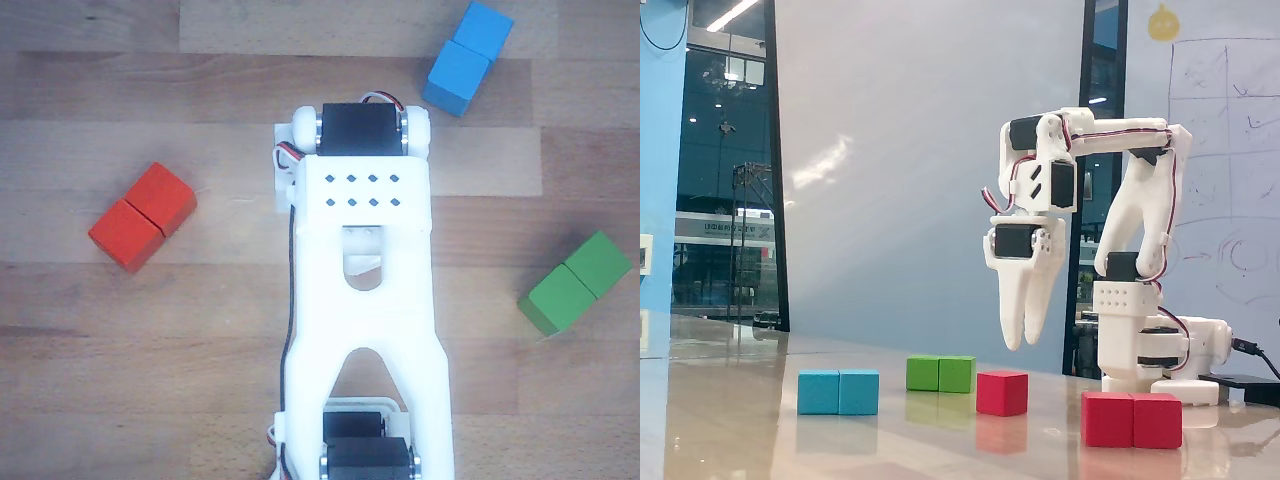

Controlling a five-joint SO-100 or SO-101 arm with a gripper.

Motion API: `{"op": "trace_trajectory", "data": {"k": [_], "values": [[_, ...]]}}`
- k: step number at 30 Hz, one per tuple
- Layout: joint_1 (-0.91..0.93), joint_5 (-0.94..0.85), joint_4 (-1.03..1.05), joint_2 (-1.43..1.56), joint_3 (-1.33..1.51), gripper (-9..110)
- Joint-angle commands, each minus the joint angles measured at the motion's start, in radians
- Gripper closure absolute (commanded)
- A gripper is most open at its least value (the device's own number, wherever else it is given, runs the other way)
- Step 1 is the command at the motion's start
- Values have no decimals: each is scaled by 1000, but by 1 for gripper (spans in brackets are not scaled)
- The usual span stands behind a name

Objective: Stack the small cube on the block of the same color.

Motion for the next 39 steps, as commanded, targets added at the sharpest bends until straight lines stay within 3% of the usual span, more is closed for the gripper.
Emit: {"op": "trace_trajectory", "data": {"k": [1,15,28,39], "values": [[83,-5,-28,8,-9,87],[109,-8,-20,8,-6,86],[107,3,-40,3,78,71],[107,5,-181,-8,160,71]]}}
